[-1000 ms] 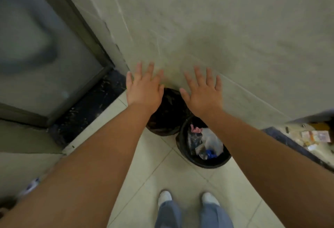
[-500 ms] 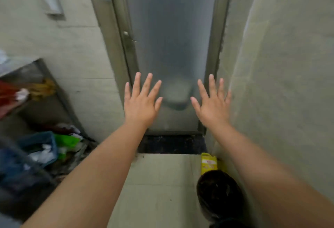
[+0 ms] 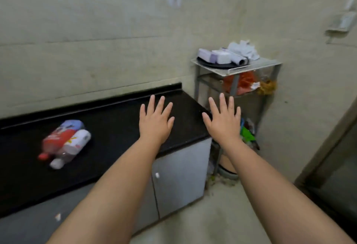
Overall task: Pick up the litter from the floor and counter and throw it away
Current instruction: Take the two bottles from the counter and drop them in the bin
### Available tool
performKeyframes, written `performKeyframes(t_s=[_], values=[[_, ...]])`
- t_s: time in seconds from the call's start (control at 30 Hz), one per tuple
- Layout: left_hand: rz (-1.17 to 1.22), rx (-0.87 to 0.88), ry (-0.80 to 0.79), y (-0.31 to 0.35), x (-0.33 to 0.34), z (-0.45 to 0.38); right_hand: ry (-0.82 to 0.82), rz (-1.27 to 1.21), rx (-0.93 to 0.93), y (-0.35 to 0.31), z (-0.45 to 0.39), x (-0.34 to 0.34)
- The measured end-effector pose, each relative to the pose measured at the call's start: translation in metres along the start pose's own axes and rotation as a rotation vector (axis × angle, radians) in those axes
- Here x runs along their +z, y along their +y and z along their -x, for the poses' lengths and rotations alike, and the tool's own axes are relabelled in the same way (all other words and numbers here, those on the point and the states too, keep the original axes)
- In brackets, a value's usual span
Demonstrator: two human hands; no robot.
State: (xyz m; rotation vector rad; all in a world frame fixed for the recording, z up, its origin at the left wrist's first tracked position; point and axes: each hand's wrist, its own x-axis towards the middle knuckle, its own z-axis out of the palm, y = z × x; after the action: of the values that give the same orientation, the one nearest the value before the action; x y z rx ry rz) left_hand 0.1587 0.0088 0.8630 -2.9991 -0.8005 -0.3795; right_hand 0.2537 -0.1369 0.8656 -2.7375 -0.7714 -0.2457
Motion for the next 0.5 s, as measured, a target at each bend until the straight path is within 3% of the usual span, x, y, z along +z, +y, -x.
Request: performKeyframes(t_s=[0.23, 0.5], values=[[-0.077, -0.445, -0.168, -0.248, 0.025, 0.082, -0.298, -0.068, -0.31, -0.237, 0.016, 0.12], [0.001, -0.808, -0.39, -0.397, 0.054, 0.14, -0.532, -0.076, -0.481, -0.384, 0.028, 0.208]])
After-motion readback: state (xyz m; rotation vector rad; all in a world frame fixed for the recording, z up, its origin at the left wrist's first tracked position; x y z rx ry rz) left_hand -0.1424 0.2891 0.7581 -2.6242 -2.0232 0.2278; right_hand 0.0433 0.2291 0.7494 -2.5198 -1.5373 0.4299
